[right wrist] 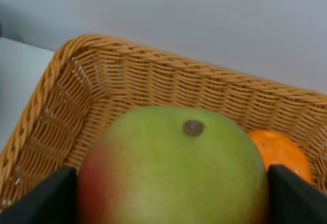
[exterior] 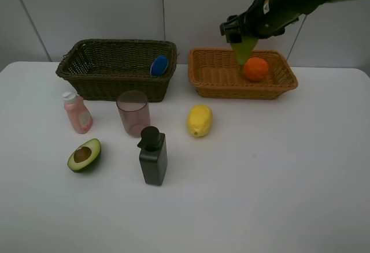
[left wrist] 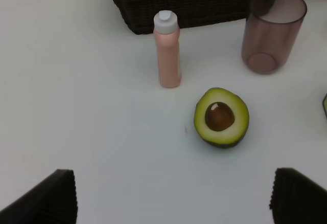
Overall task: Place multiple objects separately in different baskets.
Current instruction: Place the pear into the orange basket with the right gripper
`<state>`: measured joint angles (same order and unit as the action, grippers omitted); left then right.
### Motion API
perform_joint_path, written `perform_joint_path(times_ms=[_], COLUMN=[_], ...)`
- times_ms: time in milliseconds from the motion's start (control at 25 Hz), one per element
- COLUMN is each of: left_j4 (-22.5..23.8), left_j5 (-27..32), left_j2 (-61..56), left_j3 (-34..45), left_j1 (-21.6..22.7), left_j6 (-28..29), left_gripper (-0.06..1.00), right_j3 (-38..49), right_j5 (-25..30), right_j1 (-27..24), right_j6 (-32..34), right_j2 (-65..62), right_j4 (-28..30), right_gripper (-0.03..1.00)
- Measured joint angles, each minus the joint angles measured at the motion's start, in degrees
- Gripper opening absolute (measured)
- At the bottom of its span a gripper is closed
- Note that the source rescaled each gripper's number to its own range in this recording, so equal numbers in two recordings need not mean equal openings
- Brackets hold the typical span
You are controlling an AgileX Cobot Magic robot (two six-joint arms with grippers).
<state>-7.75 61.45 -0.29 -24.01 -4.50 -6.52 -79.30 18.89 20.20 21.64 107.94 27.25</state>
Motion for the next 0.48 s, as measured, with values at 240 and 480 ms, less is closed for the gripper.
perform_joint_path(times_ms=[240,480], left_j4=[0.0,0.0], left_j5=[0.0,0.0], left_j2=[0.0,0.0], left_j3=[0.0,0.0], left_j1=[0.0,0.0], left_j6=[0.0,0.0], left_gripper=[1.0,1.0], right_j3=[0.0,0.0], right_j5=[-4.2,-8.5], right_j1=[-0.7,-2.1], right_j6=[0.0,0.0], right_j2=[1.5,3.5], right_j4=[0.1,0.0], right_gripper=[0.61,0.61])
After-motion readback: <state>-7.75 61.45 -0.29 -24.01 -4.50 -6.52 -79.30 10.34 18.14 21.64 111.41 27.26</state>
